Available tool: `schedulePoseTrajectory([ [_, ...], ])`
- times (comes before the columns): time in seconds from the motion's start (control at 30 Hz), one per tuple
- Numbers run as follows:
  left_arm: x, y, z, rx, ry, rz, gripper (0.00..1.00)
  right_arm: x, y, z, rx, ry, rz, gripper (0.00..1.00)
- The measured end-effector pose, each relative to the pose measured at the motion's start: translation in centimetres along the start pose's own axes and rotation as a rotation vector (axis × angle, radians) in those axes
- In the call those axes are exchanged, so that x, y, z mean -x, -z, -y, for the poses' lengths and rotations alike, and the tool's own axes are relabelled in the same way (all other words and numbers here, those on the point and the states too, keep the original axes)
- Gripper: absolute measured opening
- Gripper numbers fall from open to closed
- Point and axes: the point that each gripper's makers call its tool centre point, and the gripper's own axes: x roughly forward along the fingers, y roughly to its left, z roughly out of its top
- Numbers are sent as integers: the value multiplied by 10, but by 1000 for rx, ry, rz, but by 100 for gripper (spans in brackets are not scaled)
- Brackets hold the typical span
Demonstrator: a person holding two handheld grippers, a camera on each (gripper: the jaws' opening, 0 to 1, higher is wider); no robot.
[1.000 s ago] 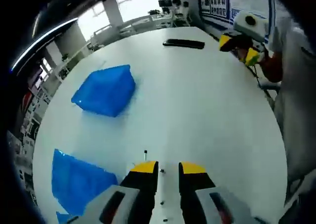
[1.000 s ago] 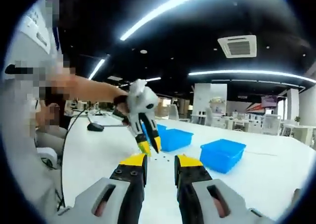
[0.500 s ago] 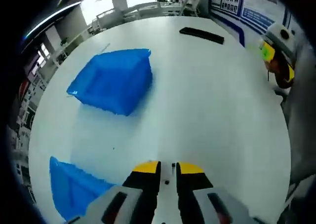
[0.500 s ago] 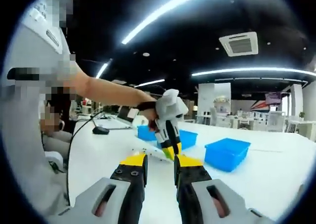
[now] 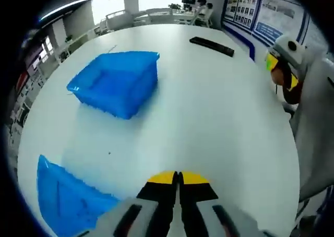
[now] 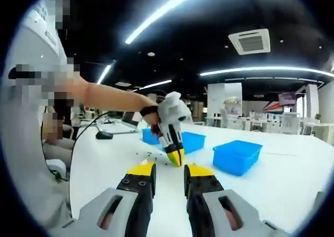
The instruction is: Pick up the resistors one by one and place each resistor into its matching bin, sorting the parts by color and model until every resistor is separated into the correct bin for its type
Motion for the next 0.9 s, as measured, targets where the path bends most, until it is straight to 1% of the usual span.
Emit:
schedulePoseTrajectory([
  [0.07,0,-1,-1,53,13,40,6,-4,2,-2,-7,-4,-4,24],
  [0.17,0,0,-1,77,18,64,5,-7,1,-7,-3,-13,-5,24],
  [0.2,0,-1,-1,97,19,78,5,-8,-1,-10,-11,-22,2,24],
  [0.23,-1,-3,0,159,28,106,5,-9,-5,-16,-45,-46,22,24],
  [0.27,-1,-4,0,201,33,123,5,-10,-8,-20,-69,-65,35,24],
  [0.3,-1,-5,-2,253,31,148,5,-11,-8,-22,-72,-72,35,24],
  [0.33,-1,-4,-3,259,20,155,5,-12,-9,-26,-67,-75,33,24],
  [0.43,2,-5,-1,223,-7,170,4,-13,-5,-34,-29,-74,13,24],
  [0.5,4,-9,-1,214,-15,186,4,-13,-2,-37,-38,-78,4,24],
  [0.57,8,-15,0,212,-23,192,4,-11,-1,-41,-55,-86,6,24],
  [0.63,14,-25,3,183,-24,213,4,-8,1,-44,-56,-89,5,24],
  [0.77,26,-44,6,144,-33,246,4,-5,9,-39,-73,-76,-1,24],
  [0.8,28,-47,7,136,-37,245,4,-4,10,-38,-75,-75,-1,24],
  [0.83,29,-43,5,99,-58,201,4,-4,10,-35,-77,-73,-2,24],
  [0.87,28,-40,5,76,-65,164,5,-4,11,-35,-77,-72,-3,24],
  [0.9,26,-28,6,34,-75,75,9,-3,11,-32,-72,-70,-7,24],
])
